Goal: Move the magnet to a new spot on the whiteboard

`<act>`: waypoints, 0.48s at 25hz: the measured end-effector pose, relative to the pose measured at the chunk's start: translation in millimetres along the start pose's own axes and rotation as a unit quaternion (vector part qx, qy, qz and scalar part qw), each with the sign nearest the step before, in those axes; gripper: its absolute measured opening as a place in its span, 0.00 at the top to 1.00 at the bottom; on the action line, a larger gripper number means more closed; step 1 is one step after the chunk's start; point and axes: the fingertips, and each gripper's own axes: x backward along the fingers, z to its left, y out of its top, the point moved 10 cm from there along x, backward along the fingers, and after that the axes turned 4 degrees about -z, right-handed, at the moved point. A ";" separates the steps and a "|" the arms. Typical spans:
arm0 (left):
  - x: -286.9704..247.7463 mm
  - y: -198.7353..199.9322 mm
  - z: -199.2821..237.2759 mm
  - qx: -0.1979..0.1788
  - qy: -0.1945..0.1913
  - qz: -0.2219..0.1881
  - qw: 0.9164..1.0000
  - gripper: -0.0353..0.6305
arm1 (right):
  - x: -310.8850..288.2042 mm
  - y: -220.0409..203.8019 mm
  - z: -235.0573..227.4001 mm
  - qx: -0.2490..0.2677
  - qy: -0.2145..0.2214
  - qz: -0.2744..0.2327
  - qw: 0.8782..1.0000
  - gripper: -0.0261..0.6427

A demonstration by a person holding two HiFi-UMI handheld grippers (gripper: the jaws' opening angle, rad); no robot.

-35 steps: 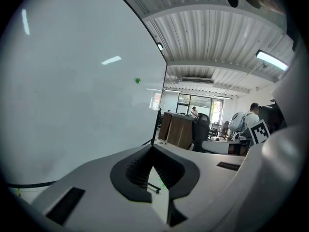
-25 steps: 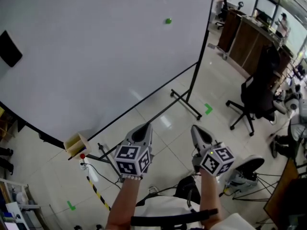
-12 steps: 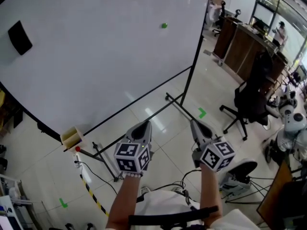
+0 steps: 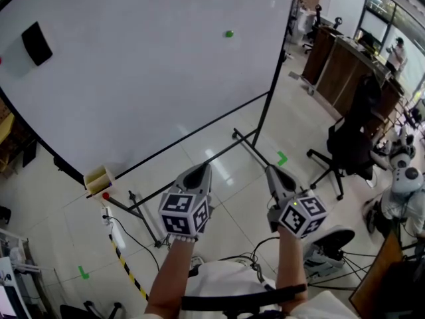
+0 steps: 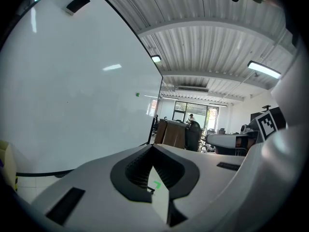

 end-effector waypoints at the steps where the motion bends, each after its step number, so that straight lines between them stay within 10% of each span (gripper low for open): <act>1: 0.4 0.2 -2.0 -0.001 0.001 -0.001 1.000 0.96 | 1.3 0.6 -1.1 0.000 0.002 -0.001 1.000 0.96; 12: 5.3 0.7 -14.9 -0.003 0.013 -0.006 1.000 0.96 | 10.5 4.6 -7.3 0.006 0.013 0.001 1.000 0.96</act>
